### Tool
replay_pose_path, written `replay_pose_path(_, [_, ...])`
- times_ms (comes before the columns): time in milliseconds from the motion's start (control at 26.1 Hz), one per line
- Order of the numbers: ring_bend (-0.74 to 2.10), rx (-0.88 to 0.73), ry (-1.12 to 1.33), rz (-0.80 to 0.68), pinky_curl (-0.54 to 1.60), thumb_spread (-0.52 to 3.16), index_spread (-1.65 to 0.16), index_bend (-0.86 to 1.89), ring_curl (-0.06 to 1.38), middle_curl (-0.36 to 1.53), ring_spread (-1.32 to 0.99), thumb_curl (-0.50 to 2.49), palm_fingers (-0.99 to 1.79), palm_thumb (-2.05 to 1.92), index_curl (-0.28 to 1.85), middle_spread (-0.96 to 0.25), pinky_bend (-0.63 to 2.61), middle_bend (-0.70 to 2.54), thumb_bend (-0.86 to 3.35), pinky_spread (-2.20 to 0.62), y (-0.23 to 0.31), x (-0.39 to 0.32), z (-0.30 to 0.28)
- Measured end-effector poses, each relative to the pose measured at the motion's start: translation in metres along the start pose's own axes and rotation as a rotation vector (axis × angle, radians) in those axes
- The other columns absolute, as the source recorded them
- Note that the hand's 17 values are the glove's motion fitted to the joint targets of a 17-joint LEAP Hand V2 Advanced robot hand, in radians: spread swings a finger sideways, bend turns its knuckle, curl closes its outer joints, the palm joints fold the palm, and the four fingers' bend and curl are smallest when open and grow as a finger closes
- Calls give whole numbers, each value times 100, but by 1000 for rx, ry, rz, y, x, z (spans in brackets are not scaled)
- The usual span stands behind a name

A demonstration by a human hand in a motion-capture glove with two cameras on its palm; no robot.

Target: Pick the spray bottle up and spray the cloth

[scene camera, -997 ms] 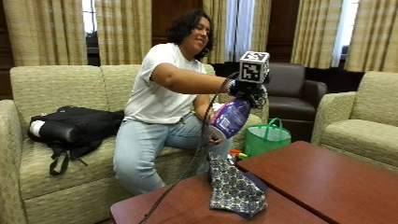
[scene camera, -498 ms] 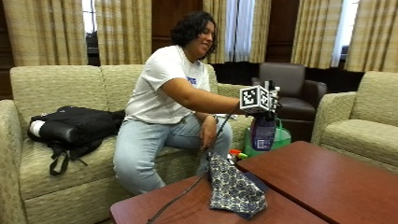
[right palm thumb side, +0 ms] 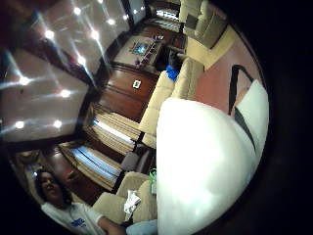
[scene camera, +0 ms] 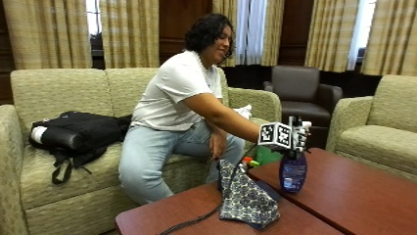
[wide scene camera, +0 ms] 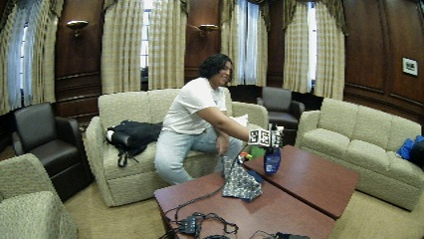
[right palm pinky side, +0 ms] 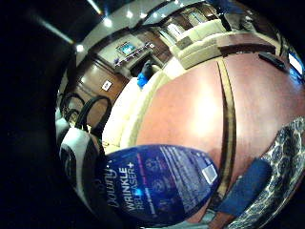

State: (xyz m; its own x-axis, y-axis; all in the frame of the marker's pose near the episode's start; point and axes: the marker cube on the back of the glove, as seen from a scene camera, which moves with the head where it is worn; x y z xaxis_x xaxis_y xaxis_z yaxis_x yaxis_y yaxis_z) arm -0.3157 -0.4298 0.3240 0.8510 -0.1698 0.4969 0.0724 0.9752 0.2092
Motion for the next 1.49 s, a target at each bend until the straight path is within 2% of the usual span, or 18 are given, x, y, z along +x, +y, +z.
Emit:
replay_pose_path(920, [68,-17,-26,5,41,33,-26,41,46,54,-23,87,139,85,62,-19,41,67,-3,-33,0,24,6])
replay_pose_path(1303, [68,-247,-103,67,41,39,-27,32,46,54,-24,86,134,83,61,-20,44,66,-4,-33,3,29,7])
replay_pose_path(1495, [69,-283,-49,84,41,52,-29,19,46,51,-22,82,107,80,57,-21,38,57,-5,-25,5,33,6])
